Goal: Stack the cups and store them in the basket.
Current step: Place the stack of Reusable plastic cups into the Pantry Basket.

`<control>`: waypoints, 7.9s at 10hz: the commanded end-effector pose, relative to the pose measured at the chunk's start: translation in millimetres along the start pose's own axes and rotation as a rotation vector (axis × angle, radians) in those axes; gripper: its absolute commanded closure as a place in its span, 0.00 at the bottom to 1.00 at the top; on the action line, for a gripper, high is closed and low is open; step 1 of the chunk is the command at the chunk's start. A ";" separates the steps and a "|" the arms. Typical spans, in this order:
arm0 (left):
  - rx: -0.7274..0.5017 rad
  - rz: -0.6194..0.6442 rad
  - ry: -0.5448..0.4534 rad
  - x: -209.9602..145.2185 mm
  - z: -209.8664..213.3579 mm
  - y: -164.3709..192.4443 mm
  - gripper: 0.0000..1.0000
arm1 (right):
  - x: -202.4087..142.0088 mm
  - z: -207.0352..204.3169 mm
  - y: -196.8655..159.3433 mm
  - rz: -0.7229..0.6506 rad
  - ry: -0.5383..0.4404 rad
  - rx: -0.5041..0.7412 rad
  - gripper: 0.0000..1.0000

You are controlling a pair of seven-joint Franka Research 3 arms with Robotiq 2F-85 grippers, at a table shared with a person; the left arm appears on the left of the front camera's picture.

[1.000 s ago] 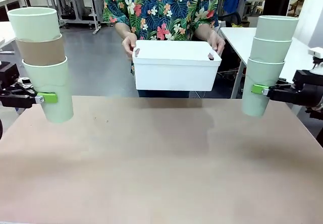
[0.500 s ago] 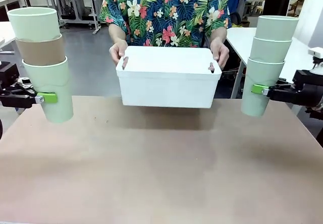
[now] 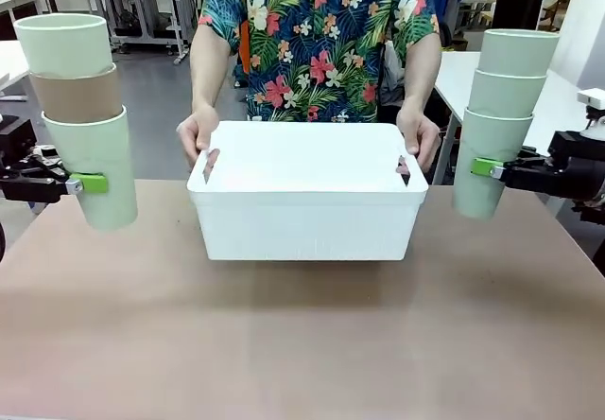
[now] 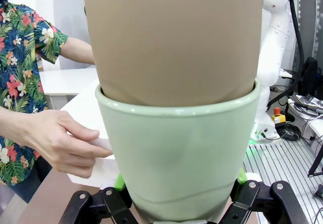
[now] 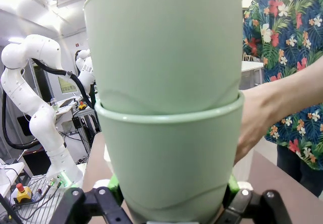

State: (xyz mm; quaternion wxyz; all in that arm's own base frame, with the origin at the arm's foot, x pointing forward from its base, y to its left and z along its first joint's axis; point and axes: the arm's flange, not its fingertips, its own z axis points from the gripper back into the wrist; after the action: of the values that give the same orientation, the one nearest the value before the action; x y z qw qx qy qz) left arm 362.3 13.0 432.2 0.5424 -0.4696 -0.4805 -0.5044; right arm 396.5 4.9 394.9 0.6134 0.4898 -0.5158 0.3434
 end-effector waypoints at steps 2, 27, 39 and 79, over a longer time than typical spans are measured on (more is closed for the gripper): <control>-0.001 -0.010 -0.006 3.9 0.2 -1.4 0.15 | 3.1 0.0 1.0 0.007 -0.005 0.000 0.14; 0.008 0.001 0.027 10.4 -2.5 1.1 0.15 | 3.1 0.0 1.0 0.007 -0.005 0.000 0.14; 0.072 -0.033 0.539 137.4 -188.9 -5.8 0.15 | 3.1 0.0 1.0 0.007 -0.005 0.000 0.14; -0.016 -0.020 0.873 120.1 -207.7 25.9 0.00 | 3.1 0.0 1.0 0.007 -0.005 0.000 0.14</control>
State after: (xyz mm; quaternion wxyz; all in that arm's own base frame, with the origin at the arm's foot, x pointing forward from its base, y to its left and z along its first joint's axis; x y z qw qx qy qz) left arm 408.9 -231.4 525.0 0.6957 -0.1865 -0.1948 -0.6658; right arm 396.4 5.1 393.6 0.6142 0.4903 -0.5147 0.3426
